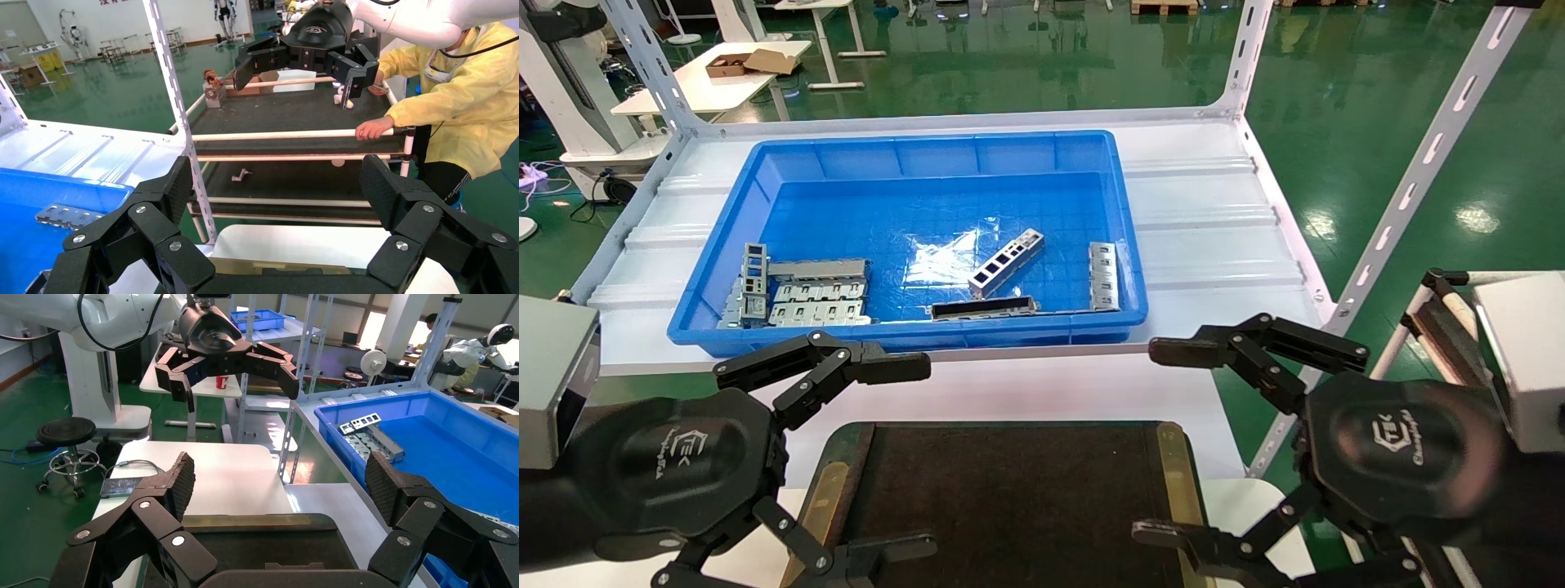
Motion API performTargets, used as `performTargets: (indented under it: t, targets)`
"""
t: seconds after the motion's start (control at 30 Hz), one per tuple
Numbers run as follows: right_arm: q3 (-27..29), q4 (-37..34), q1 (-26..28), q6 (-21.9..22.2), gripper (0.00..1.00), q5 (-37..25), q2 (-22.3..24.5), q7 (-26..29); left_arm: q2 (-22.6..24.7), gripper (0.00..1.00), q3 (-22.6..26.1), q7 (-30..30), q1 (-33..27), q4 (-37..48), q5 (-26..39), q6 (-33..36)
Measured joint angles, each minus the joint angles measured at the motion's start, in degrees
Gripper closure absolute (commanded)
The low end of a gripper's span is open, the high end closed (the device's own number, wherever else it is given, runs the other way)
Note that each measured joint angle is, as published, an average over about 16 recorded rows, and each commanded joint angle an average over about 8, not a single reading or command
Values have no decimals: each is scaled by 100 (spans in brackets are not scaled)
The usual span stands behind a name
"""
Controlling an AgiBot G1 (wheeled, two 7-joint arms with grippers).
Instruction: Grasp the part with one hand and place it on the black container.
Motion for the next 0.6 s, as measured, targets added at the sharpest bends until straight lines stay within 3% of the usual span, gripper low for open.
performTargets:
  t: [0.6]
  targets:
    - [0,0,0,0,0,0,0,0,1,0,-1,0,0,1,1,-3]
